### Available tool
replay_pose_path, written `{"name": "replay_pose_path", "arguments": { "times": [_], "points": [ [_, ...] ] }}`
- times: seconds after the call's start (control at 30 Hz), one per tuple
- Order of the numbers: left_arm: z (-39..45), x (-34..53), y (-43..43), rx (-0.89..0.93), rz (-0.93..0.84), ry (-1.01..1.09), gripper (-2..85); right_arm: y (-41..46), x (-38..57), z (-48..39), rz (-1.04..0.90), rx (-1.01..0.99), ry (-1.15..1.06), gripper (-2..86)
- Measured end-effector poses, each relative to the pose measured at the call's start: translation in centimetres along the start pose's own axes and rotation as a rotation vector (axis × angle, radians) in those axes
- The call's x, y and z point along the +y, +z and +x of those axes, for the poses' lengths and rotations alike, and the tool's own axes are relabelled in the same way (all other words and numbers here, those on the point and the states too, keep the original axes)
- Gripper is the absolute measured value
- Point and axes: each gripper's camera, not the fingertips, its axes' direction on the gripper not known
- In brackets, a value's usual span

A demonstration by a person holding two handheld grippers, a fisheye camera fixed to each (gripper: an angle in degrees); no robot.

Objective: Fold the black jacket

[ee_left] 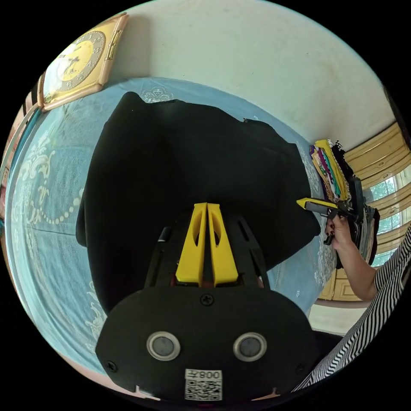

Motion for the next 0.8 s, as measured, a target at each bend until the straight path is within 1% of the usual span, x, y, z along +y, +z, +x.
{"name": "replay_pose_path", "arguments": {
  "times": [0.1, 0.2, 0.27, 0.3, 0.37, 0.47, 0.53, 0.6, 0.63, 0.73, 0.8],
  "points": [
    [-1.2, 1.4, -3.0, -0.041, 0.033, -0.017, 1.0, -0.4, -0.2, -0.2, 0.007, 0.001, -0.002, 0.2],
    [-3.6, 4.7, -6.9, -0.005, 0.097, -0.116, 2.3, -1.4, -0.4, -0.6, 0.050, 0.013, 0.005, 0.4],
    [-6.7, 8.6, -9.6, 0.036, 0.142, -0.282, 4.8, -2.1, -0.8, -1.1, 0.078, 0.007, 0.004, 0.5],
    [-7.6, 9.7, -10.2, 0.045, 0.154, -0.329, 5.5, -2.5, -1.2, -1.5, 0.102, -0.016, -0.006, 0.8],
    [-10.9, 14.1, -11.8, 0.050, 0.175, -0.530, 8.1, -3.0, -2.0, -2.7, 0.136, -0.047, -0.037, 1.3],
    [-14.1, 18.6, -12.4, 0.110, 0.232, -0.708, 10.7, -2.5, -4.3, -5.4, 0.139, -0.143, -0.116, 3.8],
    [-15.6, 19.9, -11.5, 0.181, 0.231, -0.754, 12.3, -0.4, -6.9, -7.7, 0.061, -0.232, -0.158, 7.6],
    [-16.7, 20.5, -10.3, 0.237, 0.238, -0.770, 13.3, 1.1, -8.9, -9.7, 0.011, -0.301, -0.208, 8.3],
    [-17.4, 20.7, -9.6, 0.277, 0.245, -0.773, 13.6, 1.8, -10.2, -11.2, -0.001, -0.316, -0.245, 8.6],
    [-19.0, 21.7, -8.4, 0.384, 0.345, -0.808, 13.5, 3.4, -13.5, -15.0, -0.042, -0.309, -0.342, 9.3],
    [-19.5, 22.3, -8.0, 0.414, 0.388, -0.817, 13.0, 4.5, -15.6, -17.0, -0.082, -0.316, -0.379, 9.8]
  ]
}}
